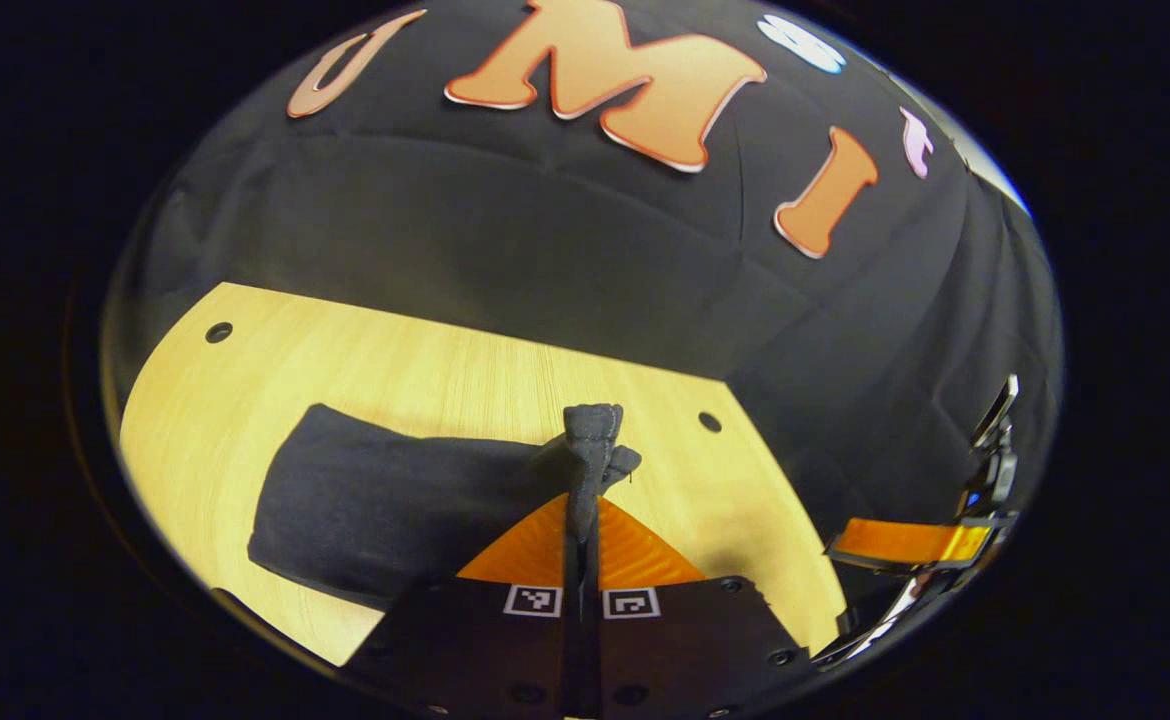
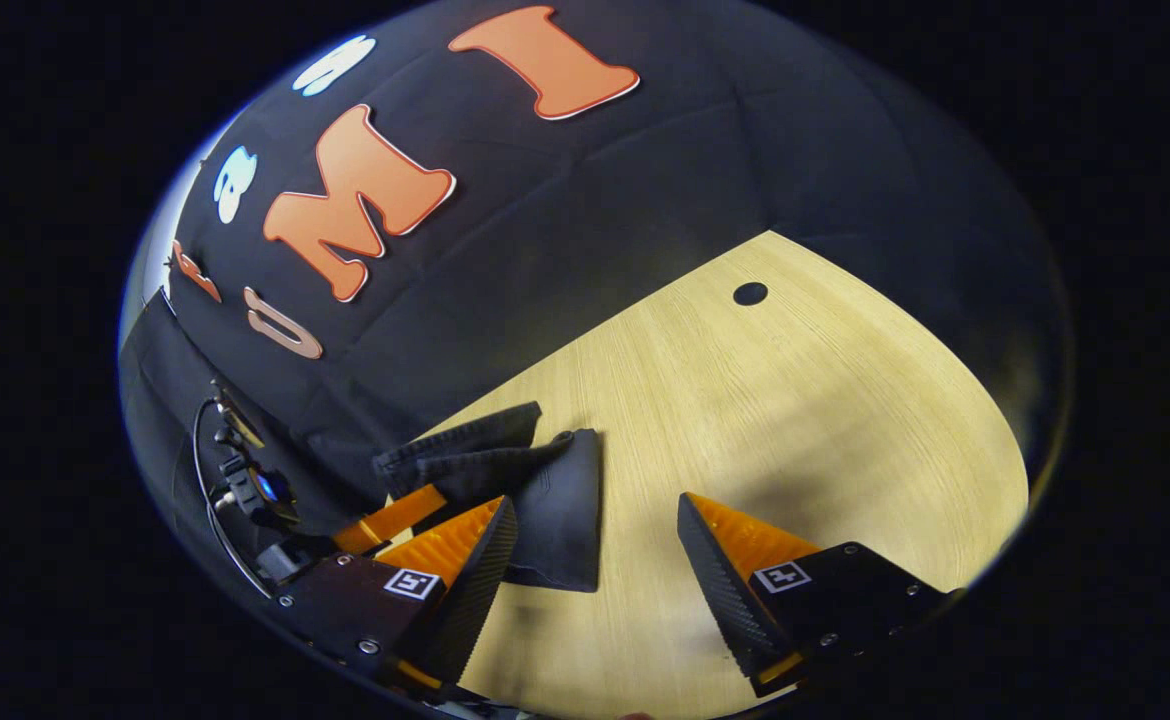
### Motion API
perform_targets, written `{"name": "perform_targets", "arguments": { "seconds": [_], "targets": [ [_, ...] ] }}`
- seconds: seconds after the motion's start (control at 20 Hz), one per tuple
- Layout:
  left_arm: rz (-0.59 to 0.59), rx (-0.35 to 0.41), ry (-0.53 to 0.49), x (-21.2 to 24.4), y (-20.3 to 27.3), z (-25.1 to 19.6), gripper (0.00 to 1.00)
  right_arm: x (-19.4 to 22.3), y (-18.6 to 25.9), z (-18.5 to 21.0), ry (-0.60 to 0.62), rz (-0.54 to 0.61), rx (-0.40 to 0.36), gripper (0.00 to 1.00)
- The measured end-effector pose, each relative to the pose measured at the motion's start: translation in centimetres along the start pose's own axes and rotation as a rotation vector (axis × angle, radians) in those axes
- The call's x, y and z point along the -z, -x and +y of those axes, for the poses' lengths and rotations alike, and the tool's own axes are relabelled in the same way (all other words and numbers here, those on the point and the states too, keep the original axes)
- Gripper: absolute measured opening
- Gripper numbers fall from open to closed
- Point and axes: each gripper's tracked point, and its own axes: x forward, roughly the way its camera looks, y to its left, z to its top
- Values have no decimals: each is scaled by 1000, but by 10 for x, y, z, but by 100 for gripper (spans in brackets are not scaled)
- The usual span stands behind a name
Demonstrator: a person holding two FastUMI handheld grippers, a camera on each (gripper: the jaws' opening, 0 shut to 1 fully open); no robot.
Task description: Grasp the waist and the cuffs of the jeans and fold them to make the two legs overlap; first hold the waist and fold one-third of the jeans toward the cuffs, then hold the cuffs and fold the remaining one-third in the same direction to finish folding.
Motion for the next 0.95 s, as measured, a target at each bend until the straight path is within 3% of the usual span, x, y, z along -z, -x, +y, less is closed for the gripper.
{"name": "perform_targets", "arguments": {
  "seconds": [0.1, 0.2, 0.25, 0.35, 0.55, 0.8, 0.95],
  "targets": [
    [52, -15, -12, 19, -10, -7, 1, -1, 2, -6, -9, 4, 1, 98],
    [101, 49, 42, 26, -4, -21, 4, 1, 4, -10, -6, 14, 1, 98],
    [108, 90, 63, 29, -1, -33, 36, 1, 4, -9, -4, 16, -2, 98],
    [77, 99, 59, 19, 34, -45, 100, -3, 6, -7, 14, 9, 6, 98],
    [-69, 46, -41, -26, 66, -35, 98, -21, 19, 14, 105, -55, 20, 98],
    [-372, -108, -162, -119, 168, 19, 98, -57, 45, 70, 347, -238, 27, 98],
    [-508, -176, -185, -156, 235, 57, 97, -67, 62, 117, 457, -351, -11, 98]
  ]
}}
